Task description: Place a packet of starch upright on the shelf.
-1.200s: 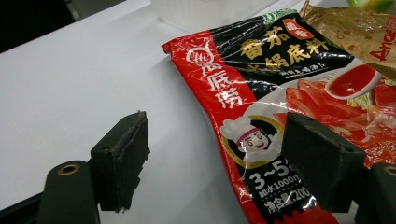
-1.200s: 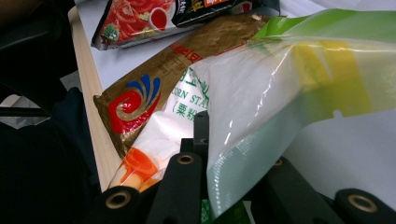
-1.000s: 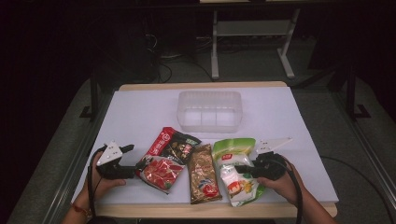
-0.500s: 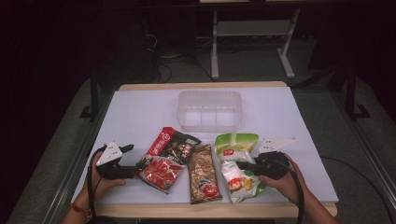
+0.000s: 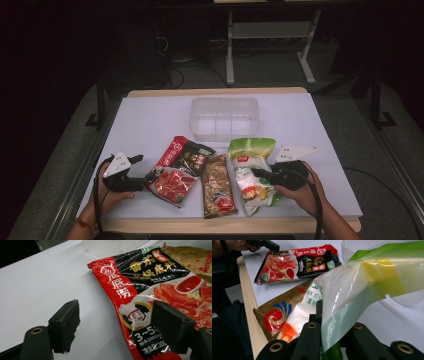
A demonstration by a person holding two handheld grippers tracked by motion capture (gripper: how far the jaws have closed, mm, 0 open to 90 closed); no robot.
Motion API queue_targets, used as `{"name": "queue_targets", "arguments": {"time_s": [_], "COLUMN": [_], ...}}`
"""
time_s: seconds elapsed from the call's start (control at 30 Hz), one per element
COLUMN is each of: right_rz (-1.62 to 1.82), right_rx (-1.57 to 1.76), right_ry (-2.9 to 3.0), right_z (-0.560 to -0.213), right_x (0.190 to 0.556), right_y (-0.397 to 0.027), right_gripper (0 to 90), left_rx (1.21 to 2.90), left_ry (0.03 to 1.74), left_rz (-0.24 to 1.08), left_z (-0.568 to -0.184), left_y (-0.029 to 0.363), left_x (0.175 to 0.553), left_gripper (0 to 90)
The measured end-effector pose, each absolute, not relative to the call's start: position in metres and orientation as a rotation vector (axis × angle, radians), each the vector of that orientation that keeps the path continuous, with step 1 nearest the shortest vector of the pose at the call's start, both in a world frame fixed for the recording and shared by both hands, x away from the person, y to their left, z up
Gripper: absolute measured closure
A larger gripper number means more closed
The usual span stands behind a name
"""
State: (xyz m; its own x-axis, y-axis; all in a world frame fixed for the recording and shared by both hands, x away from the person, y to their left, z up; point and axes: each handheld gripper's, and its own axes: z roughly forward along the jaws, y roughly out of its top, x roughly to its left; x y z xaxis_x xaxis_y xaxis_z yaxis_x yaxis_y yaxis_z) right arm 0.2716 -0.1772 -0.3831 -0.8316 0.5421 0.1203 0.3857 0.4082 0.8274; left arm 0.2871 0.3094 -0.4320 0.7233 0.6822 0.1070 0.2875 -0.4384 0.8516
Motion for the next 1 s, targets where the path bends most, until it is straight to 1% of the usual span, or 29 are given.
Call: {"name": "queue_targets", "arguments": {"time_s": [0.27, 0.6, 1.0], "right_rz": [1.393, 1.357, 1.316], "right_rx": [0.836, 0.836, 0.802], "right_ry": [2.398, 2.338, 2.224], "right_z": [-0.373, -0.372, -0.362], "right_x": [0.278, 0.288, 0.301], "right_y": [-0.179, -0.177, -0.170], "right_gripper": [84.5, 84.6, 84.7], "left_rx": [2.021, 2.018, 2.018], "left_ry": [0.738, 0.737, 0.734], "left_rz": [0.558, 0.555, 0.553], "left_z": [-0.431, -0.431, -0.431], "left_y": [0.309, 0.309, 0.310], "left_x": [0.286, 0.287, 0.287], "left_gripper": [22.6, 22.6, 22.6]}}
